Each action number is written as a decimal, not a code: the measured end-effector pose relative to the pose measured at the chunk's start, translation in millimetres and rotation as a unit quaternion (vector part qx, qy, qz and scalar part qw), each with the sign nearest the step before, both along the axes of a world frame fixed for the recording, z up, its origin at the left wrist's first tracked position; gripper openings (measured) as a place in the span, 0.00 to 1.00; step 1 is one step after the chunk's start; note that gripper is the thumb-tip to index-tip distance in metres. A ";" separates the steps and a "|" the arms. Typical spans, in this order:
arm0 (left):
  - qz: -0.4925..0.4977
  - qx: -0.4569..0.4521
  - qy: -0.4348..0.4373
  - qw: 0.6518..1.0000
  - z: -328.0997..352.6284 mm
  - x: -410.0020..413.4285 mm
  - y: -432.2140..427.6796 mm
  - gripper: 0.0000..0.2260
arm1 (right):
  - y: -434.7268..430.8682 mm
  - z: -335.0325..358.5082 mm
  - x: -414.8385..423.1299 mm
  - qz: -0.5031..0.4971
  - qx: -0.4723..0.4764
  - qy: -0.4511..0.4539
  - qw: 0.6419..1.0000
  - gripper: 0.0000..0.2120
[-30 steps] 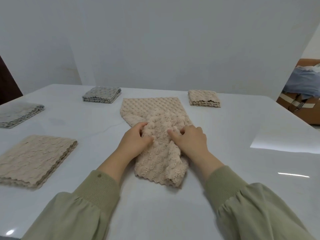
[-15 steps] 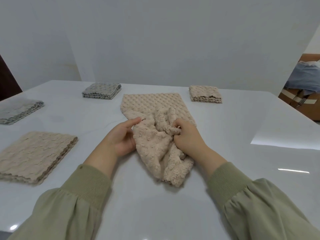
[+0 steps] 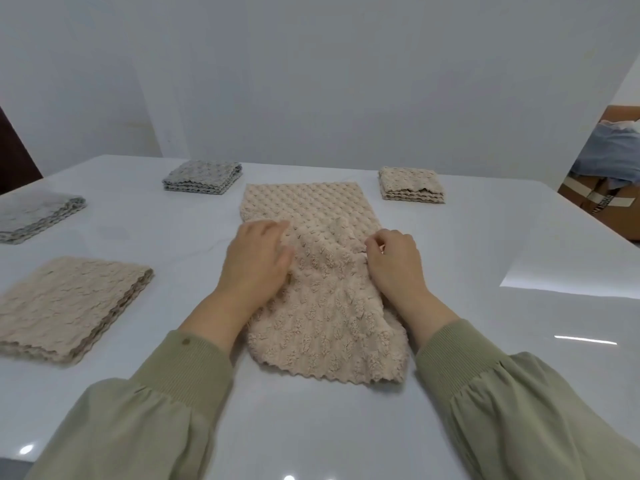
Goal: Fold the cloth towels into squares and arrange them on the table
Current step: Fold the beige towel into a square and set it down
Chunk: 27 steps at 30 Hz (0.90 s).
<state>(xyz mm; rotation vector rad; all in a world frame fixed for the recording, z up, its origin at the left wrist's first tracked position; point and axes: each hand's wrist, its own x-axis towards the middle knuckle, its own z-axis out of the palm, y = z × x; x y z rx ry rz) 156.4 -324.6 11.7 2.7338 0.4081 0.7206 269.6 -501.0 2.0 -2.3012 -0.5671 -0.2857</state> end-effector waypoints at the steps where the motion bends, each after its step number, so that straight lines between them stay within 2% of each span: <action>1: -0.035 0.013 0.052 0.998 -3.6 1.5 -3.2 0.24 | -0.9 -0.6 2.5 -0.028 -0.061 -0.014 0.998 0.15; 4: -0.088 0.063 0.235 0.966 -16.4 3.3 -12.5 0.31 | 3.2 0.9 0.6 -0.035 -0.162 0.008 0.986 0.21; 6: -0.090 0.084 0.279 0.952 -19.3 4.4 -15.9 0.32 | 10.2 1.7 -3.2 -0.003 -0.171 0.013 0.985 0.19; 8: -0.086 0.090 0.281 0.952 -18.9 3.7 -17.1 0.32 | 16.1 0.8 -7.9 0.038 -0.123 0.022 0.991 0.16; 11: -0.088 0.082 0.283 0.952 -17.2 2.2 -17.4 0.32 | 14.6 1.9 -10.1 0.087 0.016 0.056 0.995 0.11; 14: -0.093 0.072 0.284 0.952 -15.7 1.0 -16.9 0.32 | 5.6 6.8 -6.3 0.087 0.149 0.138 0.975 0.13; 16: -0.098 0.074 0.288 0.950 -15.1 0.3 -16.6 0.32 | 0.8 8.9 -1.3 0.084 0.226 0.213 0.947 0.14; 17: -0.098 0.074 0.293 0.948 -14.9 -0.1 -16.6 0.31 | -1.6 10.1 0.4 0.089 0.278 0.265 0.919 0.13; 19: -0.097 0.073 0.301 0.946 -14.5 -0.4 -16.8 0.31 | -7.3 13.5 4.4 0.098 0.400 0.364 0.835 0.14; 20: -0.096 0.072 0.304 0.945 -14.3 -0.4 -17.1 0.31 | -11.0 14.4 7.8 0.094 0.453 0.385 0.799 0.17; 21: -0.095 0.073 0.307 0.944 -14.0 -0.5 -17.5 0.30 | -15.2 14.5 11.9 0.081 0.489 0.382 0.780 0.19; 22: -0.094 0.073 0.307 0.944 -14.0 -0.5 -17.9 0.30 | -18.8 13.7 15.3 0.064 0.500 0.361 0.784 0.20; 24: -0.092 0.073 0.307 0.944 -13.5 -1.2 -19.0 0.30 | -22.6 8.6 20.5 0.016 0.447 0.289 0.846 0.17; 25: -0.091 0.072 0.309 0.944 -13.1 -1.7 -19.6 0.30 | -22.7 4.9 22.2 -0.017 0.376 0.239 0.895 0.14; 27: -0.091 0.069 0.311 0.943 -13.0 -2.0 -20.0 0.30 | -21.1 -3.4 24.4 -0.074 0.145 0.109 0.981 0.10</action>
